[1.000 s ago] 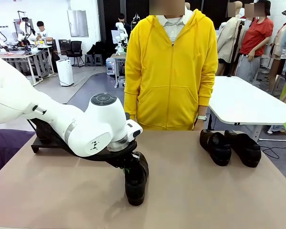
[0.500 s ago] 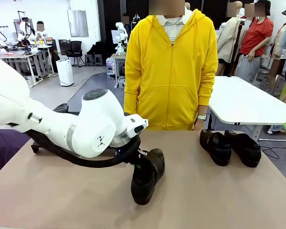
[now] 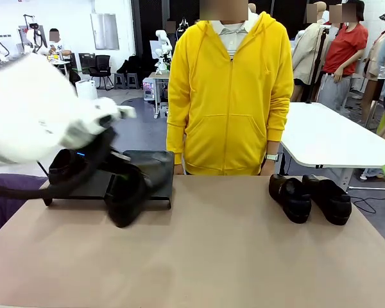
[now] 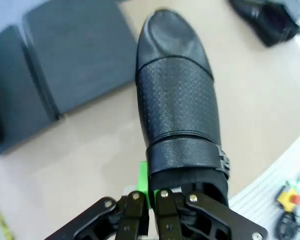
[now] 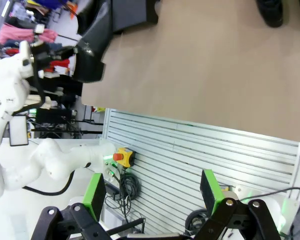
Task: Organize the shoes by placing them on the stand.
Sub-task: Place the Shoe from the middle of the table onto the Shoes Stand.
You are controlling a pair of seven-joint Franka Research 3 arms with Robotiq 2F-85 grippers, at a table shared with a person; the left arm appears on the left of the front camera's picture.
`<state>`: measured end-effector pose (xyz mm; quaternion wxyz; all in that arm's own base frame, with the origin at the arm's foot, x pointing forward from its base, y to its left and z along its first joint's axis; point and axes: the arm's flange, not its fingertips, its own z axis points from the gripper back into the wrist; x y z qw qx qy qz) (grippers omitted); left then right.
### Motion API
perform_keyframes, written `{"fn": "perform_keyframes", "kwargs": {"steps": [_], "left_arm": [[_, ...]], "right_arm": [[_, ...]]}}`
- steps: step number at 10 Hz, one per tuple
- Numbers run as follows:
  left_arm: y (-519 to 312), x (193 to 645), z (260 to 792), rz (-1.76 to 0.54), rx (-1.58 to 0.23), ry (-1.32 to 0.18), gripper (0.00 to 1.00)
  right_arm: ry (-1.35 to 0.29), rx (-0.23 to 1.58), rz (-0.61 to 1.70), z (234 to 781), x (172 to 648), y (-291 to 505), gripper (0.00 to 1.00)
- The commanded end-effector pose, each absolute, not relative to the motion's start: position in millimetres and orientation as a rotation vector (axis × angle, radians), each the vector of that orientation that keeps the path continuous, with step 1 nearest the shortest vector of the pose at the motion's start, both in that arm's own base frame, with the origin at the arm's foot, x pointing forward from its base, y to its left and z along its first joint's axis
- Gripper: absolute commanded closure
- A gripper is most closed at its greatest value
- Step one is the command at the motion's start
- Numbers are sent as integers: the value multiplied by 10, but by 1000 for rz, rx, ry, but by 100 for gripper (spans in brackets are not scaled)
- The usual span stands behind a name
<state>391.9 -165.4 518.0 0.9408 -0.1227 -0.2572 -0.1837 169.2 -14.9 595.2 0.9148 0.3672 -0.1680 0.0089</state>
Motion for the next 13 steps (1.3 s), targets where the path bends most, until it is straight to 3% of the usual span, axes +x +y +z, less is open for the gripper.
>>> {"fn": "perform_keyframes", "kwargs": {"steps": [1, 4, 5, 10, 12, 13], "left_arm": [[-858, 3827, 5472, -277, -155, -552, 100], [74, 3601, 5621, -52, -205, -570, 100], [-121, 3720, 5634, -158, -168, -584, 100], [-148, 3698, 5595, -169, -171, -558, 100], [-166, 4205, 5584, -205, -209, -461, 100], [-181, 4488, 5579, -216, -257, -533, 100]], "right_arm": [[-356, 773, 41, 5960, 1691, -146, 0], [-356, 773, 41, 5960, 1691, -146, 0], [-356, 773, 41, 5960, 1691, -146, 0], [-356, 773, 41, 5960, 1691, -146, 0], [-356, 773, 41, 5960, 1691, -146, 0], [-356, 773, 41, 5960, 1691, -146, 0]]}}
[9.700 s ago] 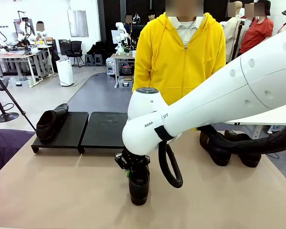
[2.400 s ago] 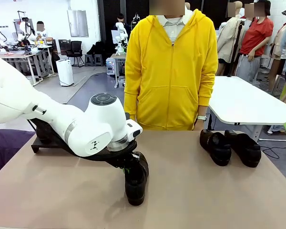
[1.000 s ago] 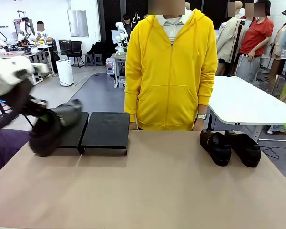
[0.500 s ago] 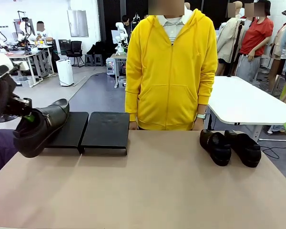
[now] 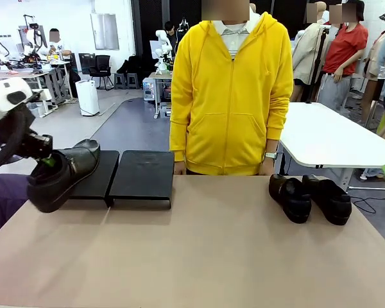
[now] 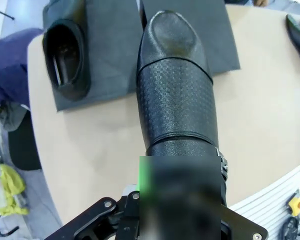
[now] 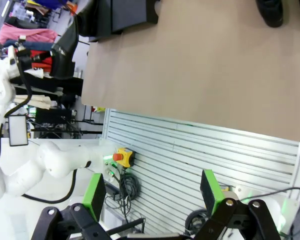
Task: Organize the shoes by placing them on the stand.
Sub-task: Place the Shoe from the middle of the table onto the Shoes Stand.
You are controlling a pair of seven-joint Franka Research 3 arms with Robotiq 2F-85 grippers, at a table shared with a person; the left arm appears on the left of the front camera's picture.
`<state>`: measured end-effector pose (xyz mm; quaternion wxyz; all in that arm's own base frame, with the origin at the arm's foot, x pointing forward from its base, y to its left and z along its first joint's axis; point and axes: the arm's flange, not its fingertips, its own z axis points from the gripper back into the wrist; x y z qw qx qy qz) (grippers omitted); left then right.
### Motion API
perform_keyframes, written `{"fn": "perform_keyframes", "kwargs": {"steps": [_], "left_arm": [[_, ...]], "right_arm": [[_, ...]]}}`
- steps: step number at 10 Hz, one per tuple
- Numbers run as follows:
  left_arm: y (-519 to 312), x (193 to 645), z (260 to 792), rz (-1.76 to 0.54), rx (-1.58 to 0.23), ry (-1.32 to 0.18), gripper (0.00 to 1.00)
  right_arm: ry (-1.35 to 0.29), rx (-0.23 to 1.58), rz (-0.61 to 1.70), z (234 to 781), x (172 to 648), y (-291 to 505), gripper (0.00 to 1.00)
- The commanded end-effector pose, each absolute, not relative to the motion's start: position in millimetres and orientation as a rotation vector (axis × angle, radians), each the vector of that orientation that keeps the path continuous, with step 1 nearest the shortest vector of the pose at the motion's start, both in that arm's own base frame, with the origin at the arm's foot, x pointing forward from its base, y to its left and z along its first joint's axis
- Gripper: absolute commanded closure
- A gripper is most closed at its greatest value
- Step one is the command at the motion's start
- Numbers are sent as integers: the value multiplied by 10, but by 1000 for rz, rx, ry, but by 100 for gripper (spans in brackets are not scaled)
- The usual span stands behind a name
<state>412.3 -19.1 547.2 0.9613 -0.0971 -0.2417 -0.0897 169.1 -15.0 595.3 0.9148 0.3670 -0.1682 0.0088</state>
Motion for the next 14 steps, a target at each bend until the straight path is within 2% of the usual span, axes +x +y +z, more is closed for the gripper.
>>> {"fn": "perform_keyframes", "kwargs": {"steps": [1, 3, 4, 7, 11, 14], "left_arm": [[-152, 4683, 5495, -231, -318, -579, 100], [-106, 5094, 5279, -134, -314, -615, 100], [-78, 5295, 5198, -101, -239, -595, 100], [-29, 5849, 4960, -156, -190, -584, 100], [51, 6143, 4669, -83, -147, -633, 100], [50, 6218, 4561, -50, -175, -601, 100]], "right_arm": [[-356, 773, 41, 5960, 1691, -146, 0], [-356, 773, 41, 5960, 1691, -146, 0], [-356, 773, 41, 5960, 1691, -146, 0], [-356, 773, 41, 5960, 1691, -146, 0], [-356, 773, 41, 5960, 1691, -146, 0], [-356, 773, 41, 5960, 1691, -146, 0]]}}
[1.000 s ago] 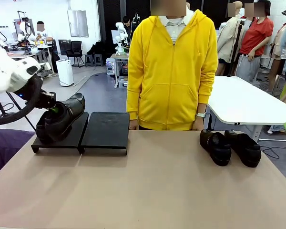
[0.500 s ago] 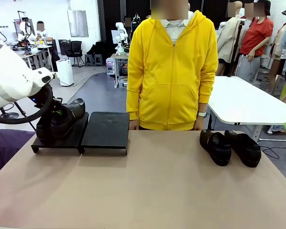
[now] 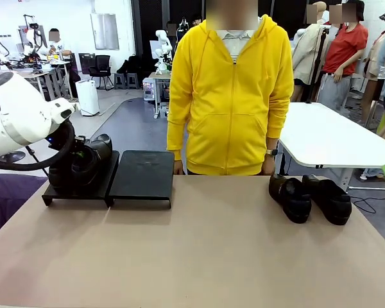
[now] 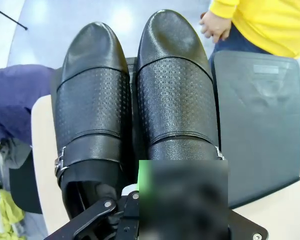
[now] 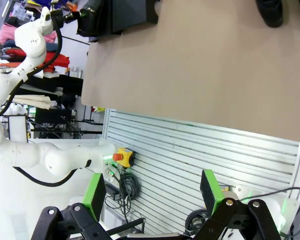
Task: Organize the shoes by placing them on the stand.
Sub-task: Place the Shoe from the middle of the table onto the Shoes Stand.
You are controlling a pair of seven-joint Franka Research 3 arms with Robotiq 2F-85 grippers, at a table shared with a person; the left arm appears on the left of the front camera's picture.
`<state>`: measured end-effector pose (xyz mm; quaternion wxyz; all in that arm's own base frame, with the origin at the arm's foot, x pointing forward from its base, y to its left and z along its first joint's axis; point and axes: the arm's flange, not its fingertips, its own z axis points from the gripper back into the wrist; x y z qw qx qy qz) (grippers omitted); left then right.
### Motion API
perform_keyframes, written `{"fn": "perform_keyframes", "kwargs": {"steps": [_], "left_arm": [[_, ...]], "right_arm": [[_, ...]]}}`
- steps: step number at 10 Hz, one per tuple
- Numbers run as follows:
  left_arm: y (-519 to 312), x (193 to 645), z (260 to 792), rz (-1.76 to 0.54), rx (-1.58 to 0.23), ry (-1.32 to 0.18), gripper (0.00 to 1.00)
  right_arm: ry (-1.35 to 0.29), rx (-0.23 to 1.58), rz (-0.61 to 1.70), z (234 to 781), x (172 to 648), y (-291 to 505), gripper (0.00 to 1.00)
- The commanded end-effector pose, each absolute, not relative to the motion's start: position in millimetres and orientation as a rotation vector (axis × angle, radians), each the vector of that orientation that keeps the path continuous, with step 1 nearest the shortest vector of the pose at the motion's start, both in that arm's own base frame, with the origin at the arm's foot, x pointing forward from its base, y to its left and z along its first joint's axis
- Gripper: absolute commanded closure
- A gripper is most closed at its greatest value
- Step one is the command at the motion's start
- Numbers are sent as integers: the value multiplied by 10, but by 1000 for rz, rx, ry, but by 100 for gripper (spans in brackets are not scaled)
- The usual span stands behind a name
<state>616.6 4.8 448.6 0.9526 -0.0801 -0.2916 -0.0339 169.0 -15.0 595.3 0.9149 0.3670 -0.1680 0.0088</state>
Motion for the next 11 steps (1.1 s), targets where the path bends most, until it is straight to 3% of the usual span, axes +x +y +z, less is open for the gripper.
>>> {"fn": "perform_keyframes", "kwargs": {"steps": [1, 2, 4, 8, 11], "left_arm": [[45, 6222, 4560, -48, -185, -596, 100], [44, 6224, 4565, -47, -189, -593, 100], [42, 6212, 4562, -58, -199, -589, 0], [2, 6117, 4771, -94, -215, -610, 0], [-39, 5781, 5423, -195, -262, -568, 0]], "right_arm": [[-356, 773, 41, 5960, 1691, -146, 0], [-356, 773, 41, 5960, 1691, -146, 0], [-356, 773, 41, 5960, 1691, -146, 0], [-356, 773, 41, 5960, 1691, -146, 0], [-356, 773, 41, 5960, 1691, -146, 0]]}}
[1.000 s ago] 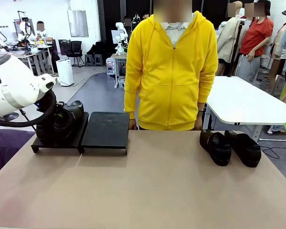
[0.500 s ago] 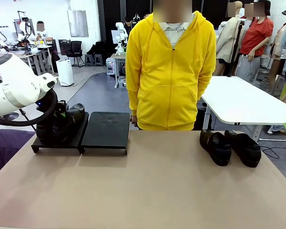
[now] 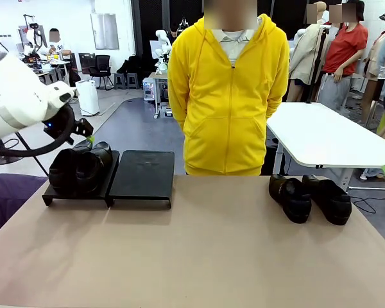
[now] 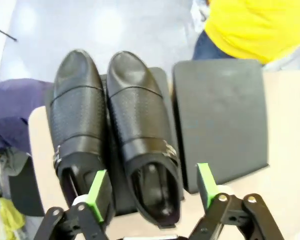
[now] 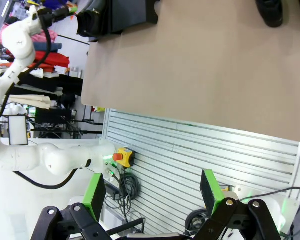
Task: Organize the shoes by placing them on the stand.
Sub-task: Place the Shoe from the middle of the table onto the Shoes Stand.
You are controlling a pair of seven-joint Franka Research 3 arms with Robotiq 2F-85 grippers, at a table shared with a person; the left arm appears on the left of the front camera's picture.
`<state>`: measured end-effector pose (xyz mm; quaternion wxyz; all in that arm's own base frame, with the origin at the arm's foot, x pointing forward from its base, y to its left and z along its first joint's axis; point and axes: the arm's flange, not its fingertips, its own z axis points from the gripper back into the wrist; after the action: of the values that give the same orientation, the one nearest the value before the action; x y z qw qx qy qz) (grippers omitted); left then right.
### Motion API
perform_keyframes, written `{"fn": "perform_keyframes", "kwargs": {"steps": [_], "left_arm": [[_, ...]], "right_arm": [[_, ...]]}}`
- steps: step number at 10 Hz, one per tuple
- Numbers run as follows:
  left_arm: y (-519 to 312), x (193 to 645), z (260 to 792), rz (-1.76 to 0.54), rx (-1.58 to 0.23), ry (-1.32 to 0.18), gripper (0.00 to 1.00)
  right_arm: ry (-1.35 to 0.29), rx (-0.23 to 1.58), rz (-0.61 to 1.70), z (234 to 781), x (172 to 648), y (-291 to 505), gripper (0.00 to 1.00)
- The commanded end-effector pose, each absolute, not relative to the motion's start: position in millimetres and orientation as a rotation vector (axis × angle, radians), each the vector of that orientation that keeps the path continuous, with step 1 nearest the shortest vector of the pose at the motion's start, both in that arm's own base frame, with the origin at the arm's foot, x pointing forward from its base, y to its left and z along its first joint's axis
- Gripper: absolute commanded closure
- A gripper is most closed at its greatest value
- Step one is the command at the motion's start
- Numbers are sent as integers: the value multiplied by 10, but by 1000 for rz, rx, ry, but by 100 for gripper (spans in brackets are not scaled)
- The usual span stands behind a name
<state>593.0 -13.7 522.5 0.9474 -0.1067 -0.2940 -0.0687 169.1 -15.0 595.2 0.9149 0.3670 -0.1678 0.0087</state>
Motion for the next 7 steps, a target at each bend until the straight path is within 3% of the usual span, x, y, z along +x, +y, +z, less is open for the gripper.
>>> {"fn": "perform_keyframes", "kwargs": {"steps": [1, 4, 7], "left_arm": [[-16, 5593, 5713, -219, -269, -536, 0], [257, 4993, 6477, -146, -258, -360, 0], [626, 4272, 6666, -63, -357, -123, 0]], "right_arm": [[-356, 773, 41, 5960, 1691, -146, 0], [-356, 773, 41, 5960, 1691, -146, 0], [-356, 773, 41, 5960, 1691, -146, 0]]}}
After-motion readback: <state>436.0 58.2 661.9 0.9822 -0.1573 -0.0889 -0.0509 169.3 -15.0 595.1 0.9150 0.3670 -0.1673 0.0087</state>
